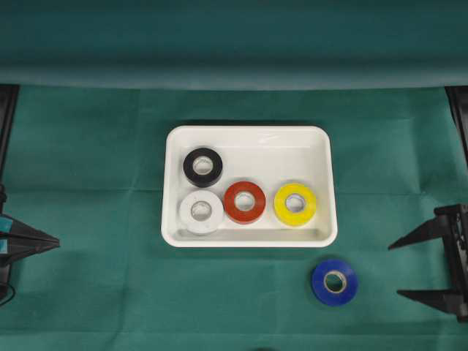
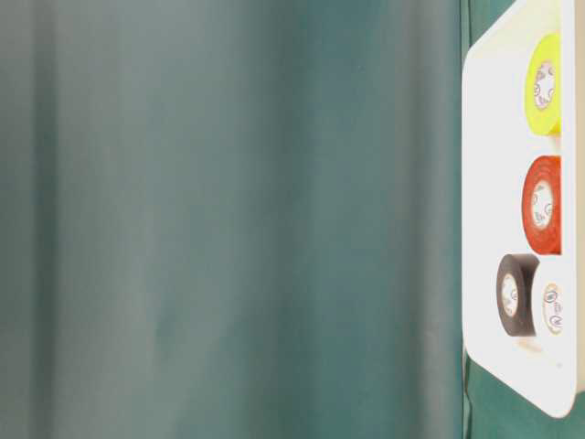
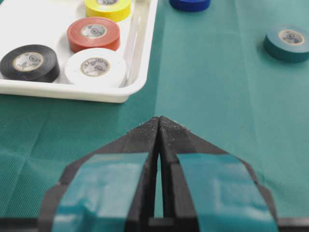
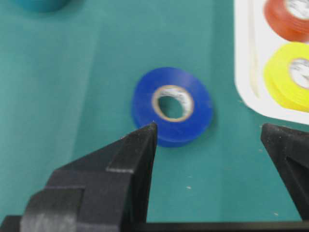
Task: Put the tape into the white case with the right arm.
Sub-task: 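Move the right gripper to the teal tape roll near the front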
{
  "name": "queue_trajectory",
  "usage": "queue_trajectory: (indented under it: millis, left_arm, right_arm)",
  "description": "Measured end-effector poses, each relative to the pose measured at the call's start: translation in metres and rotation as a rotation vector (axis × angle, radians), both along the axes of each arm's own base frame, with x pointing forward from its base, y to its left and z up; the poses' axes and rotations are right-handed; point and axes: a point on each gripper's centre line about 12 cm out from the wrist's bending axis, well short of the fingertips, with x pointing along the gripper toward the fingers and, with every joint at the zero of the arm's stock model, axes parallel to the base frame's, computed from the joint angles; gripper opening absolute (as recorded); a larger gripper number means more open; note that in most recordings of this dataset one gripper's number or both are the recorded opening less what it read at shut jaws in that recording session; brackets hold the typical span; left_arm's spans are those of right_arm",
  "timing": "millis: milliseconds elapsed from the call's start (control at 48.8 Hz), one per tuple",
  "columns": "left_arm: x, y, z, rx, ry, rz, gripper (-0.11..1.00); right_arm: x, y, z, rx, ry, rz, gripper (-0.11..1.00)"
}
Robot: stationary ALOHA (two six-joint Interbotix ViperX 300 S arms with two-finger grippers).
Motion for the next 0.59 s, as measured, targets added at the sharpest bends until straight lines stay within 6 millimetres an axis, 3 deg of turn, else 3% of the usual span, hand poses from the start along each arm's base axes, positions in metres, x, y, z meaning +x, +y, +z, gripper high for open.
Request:
queue_trajectory:
  millis: [348, 594]
  left_arm:
    - [0.0, 0.0, 0.0, 0.0, 0.0, 0.0, 0.0]
    - [0.0, 0.0, 0.0, -0.002, 0.001, 0.0, 0.0]
  right_arm:
    - [0.006, 0.007, -0.006, -0.002, 0.048, 0.029, 0.67]
    - [0.025, 0.029, -0.004, 0.022, 0.041, 0.135, 0.67]
